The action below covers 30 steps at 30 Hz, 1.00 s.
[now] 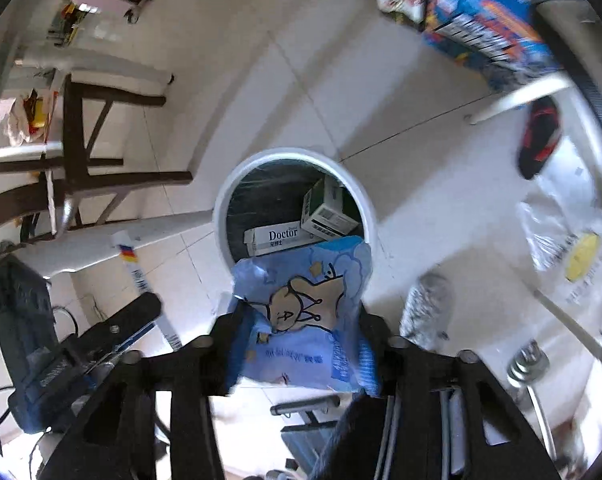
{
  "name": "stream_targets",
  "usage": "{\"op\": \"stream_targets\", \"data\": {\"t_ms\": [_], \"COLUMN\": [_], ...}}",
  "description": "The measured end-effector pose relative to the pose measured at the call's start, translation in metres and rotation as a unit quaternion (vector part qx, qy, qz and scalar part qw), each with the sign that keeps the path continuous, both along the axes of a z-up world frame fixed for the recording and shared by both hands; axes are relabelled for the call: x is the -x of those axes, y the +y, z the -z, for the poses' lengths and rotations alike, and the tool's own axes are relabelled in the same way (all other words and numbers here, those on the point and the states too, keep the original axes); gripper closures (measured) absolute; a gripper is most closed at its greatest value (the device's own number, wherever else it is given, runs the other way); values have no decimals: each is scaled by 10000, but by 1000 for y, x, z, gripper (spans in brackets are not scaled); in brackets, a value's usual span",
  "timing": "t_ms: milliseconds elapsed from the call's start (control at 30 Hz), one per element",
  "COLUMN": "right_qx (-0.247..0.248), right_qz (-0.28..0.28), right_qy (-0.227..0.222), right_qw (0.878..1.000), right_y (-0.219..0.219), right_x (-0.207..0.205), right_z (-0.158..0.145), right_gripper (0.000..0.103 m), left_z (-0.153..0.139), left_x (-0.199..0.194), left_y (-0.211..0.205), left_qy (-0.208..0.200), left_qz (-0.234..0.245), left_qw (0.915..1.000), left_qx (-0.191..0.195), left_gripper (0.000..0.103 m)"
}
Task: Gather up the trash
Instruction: 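Open both grippers over the trash bin to drop the items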
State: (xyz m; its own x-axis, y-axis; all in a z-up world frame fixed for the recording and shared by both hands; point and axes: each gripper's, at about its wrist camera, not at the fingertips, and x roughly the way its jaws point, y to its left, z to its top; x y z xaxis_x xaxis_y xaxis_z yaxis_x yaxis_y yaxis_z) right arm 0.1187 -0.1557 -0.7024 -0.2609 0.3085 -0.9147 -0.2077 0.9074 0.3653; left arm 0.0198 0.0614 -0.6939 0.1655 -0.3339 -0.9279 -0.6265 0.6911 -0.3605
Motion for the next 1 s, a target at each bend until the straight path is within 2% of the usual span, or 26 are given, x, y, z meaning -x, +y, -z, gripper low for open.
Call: {"op": "stream_targets", "data": {"t_ms": [33, 67, 100, 200, 300, 400, 433, 667, 1000], "right_qx": [34, 52, 40, 277, 503, 783, 847, 1327, 1210], "right_qz": [-86, -145, -202, -321, -463, -724, -784, -1221, -1367], "right_qy": [31, 68, 129, 49, -114, -432, -502, -1117, -1324], "right_qw": [10000, 9999, 9997, 9991, 9976, 9934, 9920, 9773, 9742], "right_y": [6, 11, 15, 20, 22, 25, 25, 33, 27], "right_x": [-1, -2, -2, -1, 2, 8, 10, 24, 48], "right_z": [19, 39, 58, 88, 96, 88, 85, 37, -61], "right_gripper": [38, 26, 15, 5, 0, 0, 0, 0, 0], "left_z": [7, 17, 24, 27, 16, 2, -1, -38, -113], "left_x": [-1, -2, -2, 5, 15, 21, 24, 46, 68], "left_y": [2, 5, 6, 9, 9, 4, 2, -7, -28], "left_qy": [15, 85, 134, 188, 243, 421, 473, 699, 743], "left_qz": [8, 43, 89, 120, 94, 153, 131, -2, -31], "left_qw": [10000, 9999, 9998, 9990, 9965, 9875, 9864, 9837, 9828], "left_qx": [-30, -91, -135, -381, -795, -1508, -1567, -1657, -1693], "left_gripper": [7, 0, 0, 0, 0, 0, 0, 0, 0]}}
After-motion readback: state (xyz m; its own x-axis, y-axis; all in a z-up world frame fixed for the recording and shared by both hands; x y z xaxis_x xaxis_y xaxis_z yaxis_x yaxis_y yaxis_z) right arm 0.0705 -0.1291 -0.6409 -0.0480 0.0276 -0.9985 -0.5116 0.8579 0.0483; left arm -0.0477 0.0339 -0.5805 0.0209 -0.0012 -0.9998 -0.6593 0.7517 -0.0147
